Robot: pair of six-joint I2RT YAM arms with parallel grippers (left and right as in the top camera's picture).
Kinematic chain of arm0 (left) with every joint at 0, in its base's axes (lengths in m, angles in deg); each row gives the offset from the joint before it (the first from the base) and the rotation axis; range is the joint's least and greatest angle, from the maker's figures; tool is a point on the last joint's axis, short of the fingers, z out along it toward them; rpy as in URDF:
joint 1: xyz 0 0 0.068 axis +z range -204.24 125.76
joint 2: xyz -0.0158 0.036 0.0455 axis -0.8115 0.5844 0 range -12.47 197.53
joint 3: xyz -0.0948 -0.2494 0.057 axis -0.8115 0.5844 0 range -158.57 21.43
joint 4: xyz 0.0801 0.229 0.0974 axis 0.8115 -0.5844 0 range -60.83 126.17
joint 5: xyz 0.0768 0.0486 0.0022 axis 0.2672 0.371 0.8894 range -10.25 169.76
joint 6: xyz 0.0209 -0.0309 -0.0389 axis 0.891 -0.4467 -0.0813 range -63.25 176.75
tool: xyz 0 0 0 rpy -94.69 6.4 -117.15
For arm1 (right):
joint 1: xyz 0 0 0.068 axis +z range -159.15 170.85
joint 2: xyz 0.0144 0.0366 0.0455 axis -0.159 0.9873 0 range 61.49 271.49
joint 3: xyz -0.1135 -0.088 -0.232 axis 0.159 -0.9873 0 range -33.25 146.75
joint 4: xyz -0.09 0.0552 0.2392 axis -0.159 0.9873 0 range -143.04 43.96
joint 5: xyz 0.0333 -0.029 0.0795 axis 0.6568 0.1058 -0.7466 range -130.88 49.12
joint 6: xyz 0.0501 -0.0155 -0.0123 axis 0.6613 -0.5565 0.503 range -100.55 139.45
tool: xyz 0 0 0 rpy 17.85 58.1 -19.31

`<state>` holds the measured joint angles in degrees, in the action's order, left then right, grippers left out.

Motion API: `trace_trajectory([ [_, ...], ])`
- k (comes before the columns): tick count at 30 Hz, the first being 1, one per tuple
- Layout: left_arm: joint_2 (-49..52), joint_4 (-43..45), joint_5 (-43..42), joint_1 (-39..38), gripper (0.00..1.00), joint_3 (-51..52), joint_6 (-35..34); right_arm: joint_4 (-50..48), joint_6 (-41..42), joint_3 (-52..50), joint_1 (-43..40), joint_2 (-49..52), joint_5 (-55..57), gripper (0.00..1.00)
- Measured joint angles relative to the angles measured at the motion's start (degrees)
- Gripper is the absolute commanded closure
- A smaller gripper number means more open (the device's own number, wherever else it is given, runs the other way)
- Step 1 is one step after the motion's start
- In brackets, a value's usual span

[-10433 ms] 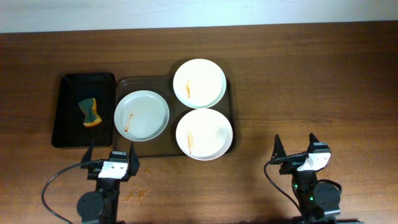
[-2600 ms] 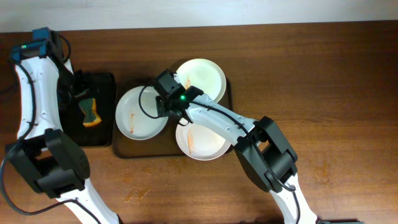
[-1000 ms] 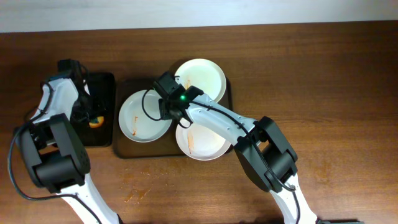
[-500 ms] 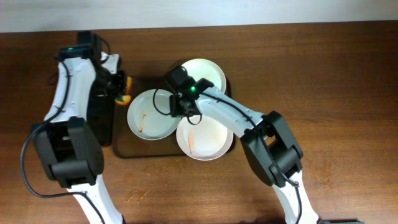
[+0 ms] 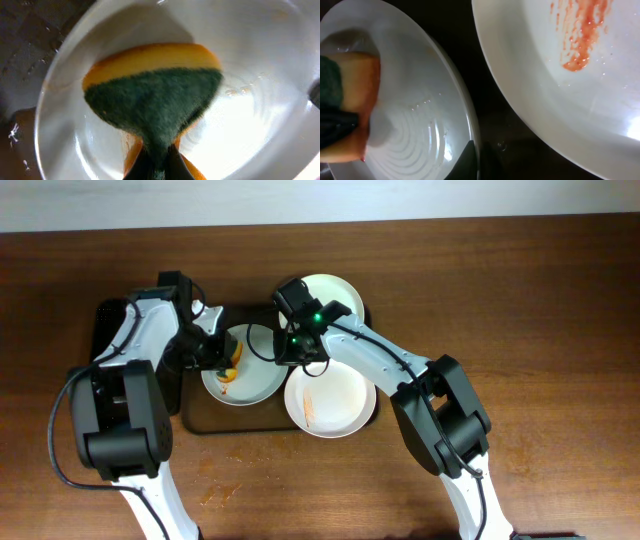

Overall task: Clean dirty plates on tray and stack at the side
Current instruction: 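Scrub the held plate with the sponge in the left gripper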

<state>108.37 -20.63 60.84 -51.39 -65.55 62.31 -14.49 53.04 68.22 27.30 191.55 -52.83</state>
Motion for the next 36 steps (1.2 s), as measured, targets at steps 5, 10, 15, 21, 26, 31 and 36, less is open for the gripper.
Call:
trace_trajectory([
  [5,-2.0,6.7,3.2,-0.5,0.99,5.2,-5.5,0.0,0.0,0.0,0.0,0.7,-0.2,0.96],
  [10,-2.6,4.0,4.9,-0.8,0.99,5.9,-9.7,0.0,-0.3,0.0,0.3,0.9,-0.9,0.96],
  [15,-2.4,-5.5,0.0,-0.1,0.99,7.0,-7.1,-0.9,-0.9,0.0,0.6,1.5,-2.6,0.96],
  [21,-2.2,-6.2,-0.3,-0.2,0.99,8.0,-5.7,-1.9,-0.9,0.0,0.7,1.9,-3.9,0.96],
  [26,-3.4,1.3,6.6,-0.5,0.99,7.7,-12.7,-2.6,-0.4,0.0,0.6,2.1,-4.2,0.96],
  [31,-3.8,3.9,20.2,-1.9,0.99,7.0,-23.4,-3.1,0.9,0.0,1.1,2.3,-5.4,0.96],
  [36,-3.8,8.6,27.5,-1.9,0.99,7.1,-27.6,-3.3,1.6,0.3,1.4,2.3,-6.3,0.96],
])
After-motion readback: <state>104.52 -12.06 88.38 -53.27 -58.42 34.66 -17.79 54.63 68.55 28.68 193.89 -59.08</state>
